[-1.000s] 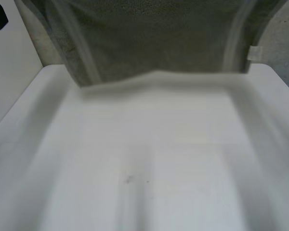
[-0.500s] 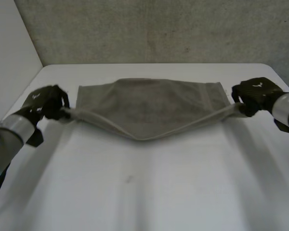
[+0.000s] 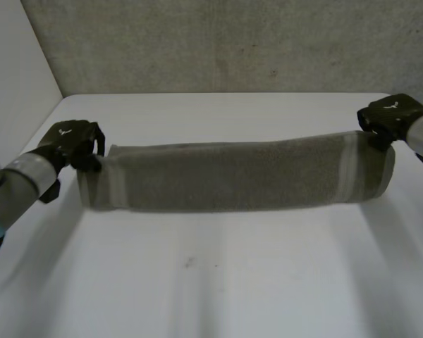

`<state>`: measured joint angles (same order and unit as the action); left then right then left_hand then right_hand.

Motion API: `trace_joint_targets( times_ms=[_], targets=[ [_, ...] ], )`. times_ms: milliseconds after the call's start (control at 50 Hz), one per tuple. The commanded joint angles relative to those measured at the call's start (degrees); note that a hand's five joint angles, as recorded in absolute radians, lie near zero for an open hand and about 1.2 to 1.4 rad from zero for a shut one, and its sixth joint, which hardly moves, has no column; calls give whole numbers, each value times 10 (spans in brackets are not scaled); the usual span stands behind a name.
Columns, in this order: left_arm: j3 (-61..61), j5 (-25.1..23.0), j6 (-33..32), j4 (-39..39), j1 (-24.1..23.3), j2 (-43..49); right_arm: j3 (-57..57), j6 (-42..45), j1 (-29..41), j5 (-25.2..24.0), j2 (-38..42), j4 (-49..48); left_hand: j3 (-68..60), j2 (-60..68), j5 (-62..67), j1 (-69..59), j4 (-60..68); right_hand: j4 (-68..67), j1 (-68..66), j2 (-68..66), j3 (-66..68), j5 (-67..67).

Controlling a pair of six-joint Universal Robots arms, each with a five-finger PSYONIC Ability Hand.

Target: Fold the towel.

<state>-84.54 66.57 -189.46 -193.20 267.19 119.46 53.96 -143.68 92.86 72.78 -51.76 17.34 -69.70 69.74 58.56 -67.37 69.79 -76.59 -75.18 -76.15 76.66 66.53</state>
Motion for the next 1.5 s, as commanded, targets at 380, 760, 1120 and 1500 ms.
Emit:
trace_joint_targets(
  times_ms=[380,760,1120,1500],
  targets=[
    [301,58,6,36,-56,237,-315,-12,70,116,254,9,597,-597,-586,574,-598,666,652,661,-667,-665],
    [-63,53,9,20,-47,-30,158,-47,15,39,-12,-131,597,-597,-586,574,-598,666,652,661,-667,-665],
    [-118,54,9,-14,-59,-72,176,-46,-10,6,54,-202,597,-597,-586,574,-598,470,456,466,-471,-469],
    [-122,54,9,-15,-57,-72,145,-13,-45,92,24,-205,597,-597,-586,574,-598,-34,-48,-39,33,35]
  ],
)
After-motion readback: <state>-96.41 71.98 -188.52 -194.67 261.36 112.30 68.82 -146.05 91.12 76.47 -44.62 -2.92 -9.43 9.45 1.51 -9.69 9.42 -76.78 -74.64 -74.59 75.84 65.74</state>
